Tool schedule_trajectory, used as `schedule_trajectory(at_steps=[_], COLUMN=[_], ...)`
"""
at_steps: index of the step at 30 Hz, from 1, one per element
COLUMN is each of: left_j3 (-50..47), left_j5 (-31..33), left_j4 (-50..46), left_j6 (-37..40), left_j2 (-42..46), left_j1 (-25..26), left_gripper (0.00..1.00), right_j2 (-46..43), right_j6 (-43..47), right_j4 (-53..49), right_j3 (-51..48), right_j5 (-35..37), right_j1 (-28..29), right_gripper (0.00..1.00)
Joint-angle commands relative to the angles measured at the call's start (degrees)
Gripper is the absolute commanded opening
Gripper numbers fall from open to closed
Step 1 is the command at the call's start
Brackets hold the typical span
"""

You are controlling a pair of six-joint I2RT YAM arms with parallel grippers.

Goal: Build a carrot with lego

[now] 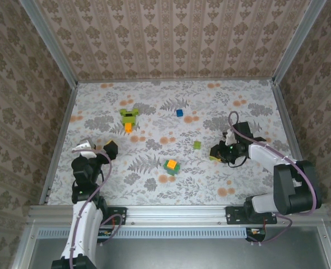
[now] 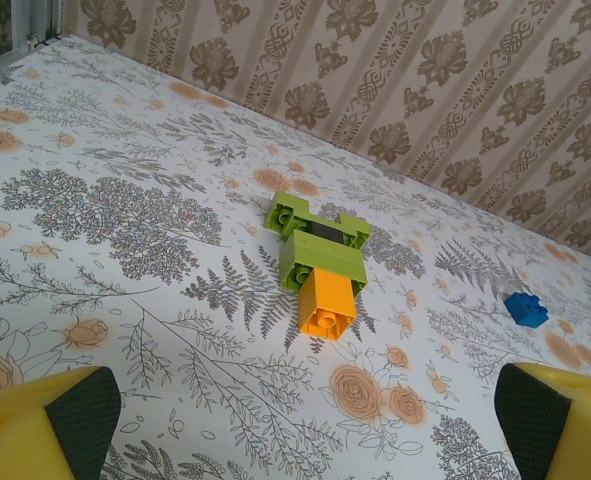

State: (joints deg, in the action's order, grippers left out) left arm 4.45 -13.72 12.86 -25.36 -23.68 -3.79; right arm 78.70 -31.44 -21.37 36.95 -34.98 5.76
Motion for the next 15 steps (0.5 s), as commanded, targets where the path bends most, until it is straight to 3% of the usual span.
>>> schedule_trajectory(at_steps=[1,11,15], left_j3=[-0.93,-1.01,-0.97], left_j5=[-0.55,-0.26,-0.17], left_j4=[1.54,1.63,1.58], left_j6=[-0.12,0.20,0.19], left_j2=[0.24,0.29,0.26], left_j1=[0.16,0.54,0.67], left_gripper=[1.00,1.00,1.00], right_j2=[0.56,0.58,0.22], right_j6=[-1.59,-1.61,-1.30], right_j4=[0.66,-1.20,-2.22], right_j3=[-0.99,-2.32,-2.47], right_j5=[-0.07,2.06,3.81], right_j1=[-0.50,-2.02,-2.39], right_gripper=[0.22,0.35,0.35])
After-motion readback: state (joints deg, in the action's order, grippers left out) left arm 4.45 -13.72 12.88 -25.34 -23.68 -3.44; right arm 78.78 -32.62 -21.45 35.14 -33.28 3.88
